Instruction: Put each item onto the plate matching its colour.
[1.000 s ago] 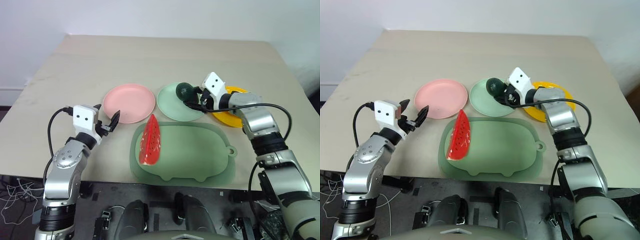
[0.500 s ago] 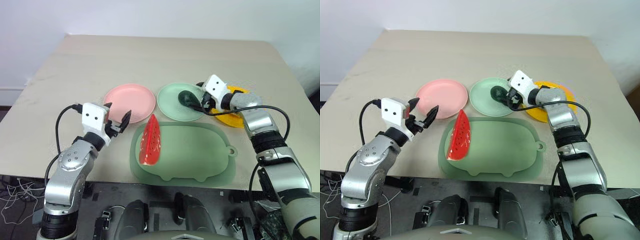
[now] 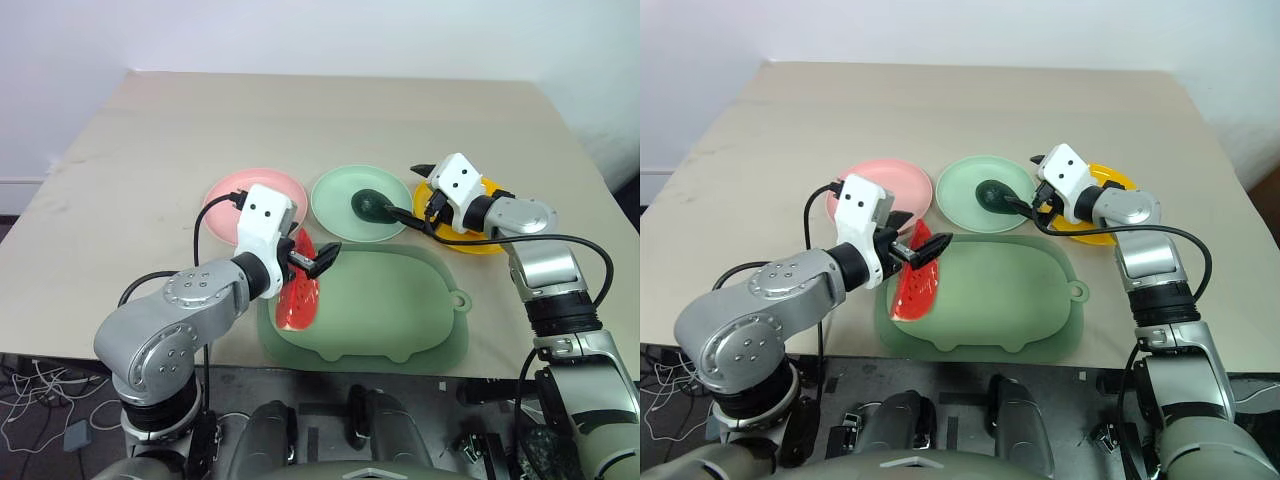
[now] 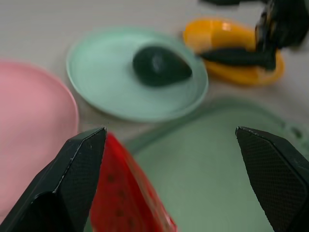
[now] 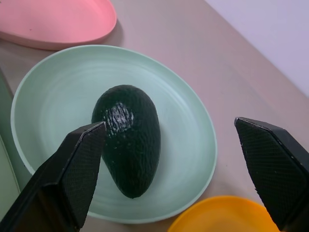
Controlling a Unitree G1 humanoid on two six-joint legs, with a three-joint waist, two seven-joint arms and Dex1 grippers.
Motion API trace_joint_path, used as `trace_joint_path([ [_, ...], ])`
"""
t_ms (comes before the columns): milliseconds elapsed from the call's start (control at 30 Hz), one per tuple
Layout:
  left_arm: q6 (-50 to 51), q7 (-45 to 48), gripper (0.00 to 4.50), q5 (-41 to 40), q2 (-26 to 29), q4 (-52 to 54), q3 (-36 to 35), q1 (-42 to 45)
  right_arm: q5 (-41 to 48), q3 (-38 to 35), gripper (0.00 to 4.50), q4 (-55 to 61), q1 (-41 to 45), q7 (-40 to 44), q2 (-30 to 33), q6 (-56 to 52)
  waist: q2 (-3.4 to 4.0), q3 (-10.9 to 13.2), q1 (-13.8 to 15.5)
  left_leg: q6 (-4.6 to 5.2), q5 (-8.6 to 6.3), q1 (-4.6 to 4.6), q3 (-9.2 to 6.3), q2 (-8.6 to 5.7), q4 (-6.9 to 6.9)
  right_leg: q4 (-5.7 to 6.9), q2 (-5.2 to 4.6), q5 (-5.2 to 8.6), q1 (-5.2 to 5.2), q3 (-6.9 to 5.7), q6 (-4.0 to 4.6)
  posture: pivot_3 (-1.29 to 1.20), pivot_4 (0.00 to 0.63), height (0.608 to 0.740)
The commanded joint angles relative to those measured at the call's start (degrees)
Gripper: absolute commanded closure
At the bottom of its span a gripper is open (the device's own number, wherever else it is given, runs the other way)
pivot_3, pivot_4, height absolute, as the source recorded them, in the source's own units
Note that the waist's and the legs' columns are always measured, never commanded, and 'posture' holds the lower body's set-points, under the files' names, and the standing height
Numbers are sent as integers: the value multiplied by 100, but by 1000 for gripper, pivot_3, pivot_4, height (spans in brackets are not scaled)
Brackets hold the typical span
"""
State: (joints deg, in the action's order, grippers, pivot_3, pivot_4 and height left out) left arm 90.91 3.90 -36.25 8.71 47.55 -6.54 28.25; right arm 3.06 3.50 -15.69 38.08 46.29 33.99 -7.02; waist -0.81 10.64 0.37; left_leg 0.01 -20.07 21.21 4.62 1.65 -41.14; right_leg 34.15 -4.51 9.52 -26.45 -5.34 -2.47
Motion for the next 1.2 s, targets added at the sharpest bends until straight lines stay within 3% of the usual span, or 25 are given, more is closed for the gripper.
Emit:
trace_joint_path([
  [33, 159, -268, 17, -93, -45, 54, 30, -19, 32, -115, 0, 279, 75, -104, 3, 19, 0, 0, 1, -2, 1, 1, 0, 0, 0, 0, 0, 0, 0, 0, 0, 0, 150, 740],
  [233, 159, -723, 17, -47, 123, -116, 418, -476, -3, -100, 0, 284, 42, -182, 4, 45, 0, 0, 4, -9, 5, 0, 0, 0, 0, 0, -1, 0, -1, 3, 1, 0, 150, 740],
  [500, 159, -875, 17, -39, 91, -539, 404, -619, -29, -96, 0, 321, 49, -282, -32, 64, 0, 0, 22, -9, 5, 0, 0, -3, 0, 0, -3, 0, 0, 3, 1, 0, 150, 740],
  [633, 159, -825, 863, -100, 25, -603, 381, -639, -6, -174, 0, 471, -26, -330, 36, 45, 0, 0, 26, -9, 5, 0, 0, -4, 0, 0, -3, 0, 0, 3, 1, 0, 150, 740],
  [700, 159, -804, 1100, -118, -32, -601, 351, -606, 165, -300, 0, 653, -83, -294, 57, -91, 0, 0, 32, -9, 5, 0, -1, -4, 0, 0, -4, 0, 0, 3, 1, 0, 150, 740],
  [800, 159, -790, 1101, -110, -61, -607, 332, -533, 570, -512, 0, 1048, -199, -108, 98, -327, 0, 0, 37, -9, 5, 1, -1, -4, 0, 0, -5, 0, 0, 3, 1, 0, 150, 740],
  [1000, 159, -774, 1119, -49, -23, -606, 252, -312, 2609, -1083, 0, 2710, -999, 1072, 660, -2213, 0, 0, 61, 16, -9, 4, -9, -3, 0, -1, -5, 0, 0, -2, 1, 0, 150, 740],
  [1100, 159, -714, 1119, -22, 5, -660, 152, -49, 2922, -951, 0, 3349, -1648, 1474, 1066, -2553, -3, 0, 45, 24, -13, 4, -13, -4, -1, -5, -7, 0, 5, -5, 1, 0, 150, 740],
  [1200, 159, -678, 1120, 130, 58, -875, -71, 494, 2844, -805, 0, 3485, -1910, 1383, 1047, -2531, -5, 2, 28, 24, -14, 1, -12, -7, -2, -4, -6, 1, 5, -4, 1, 0, 150, 740],
])
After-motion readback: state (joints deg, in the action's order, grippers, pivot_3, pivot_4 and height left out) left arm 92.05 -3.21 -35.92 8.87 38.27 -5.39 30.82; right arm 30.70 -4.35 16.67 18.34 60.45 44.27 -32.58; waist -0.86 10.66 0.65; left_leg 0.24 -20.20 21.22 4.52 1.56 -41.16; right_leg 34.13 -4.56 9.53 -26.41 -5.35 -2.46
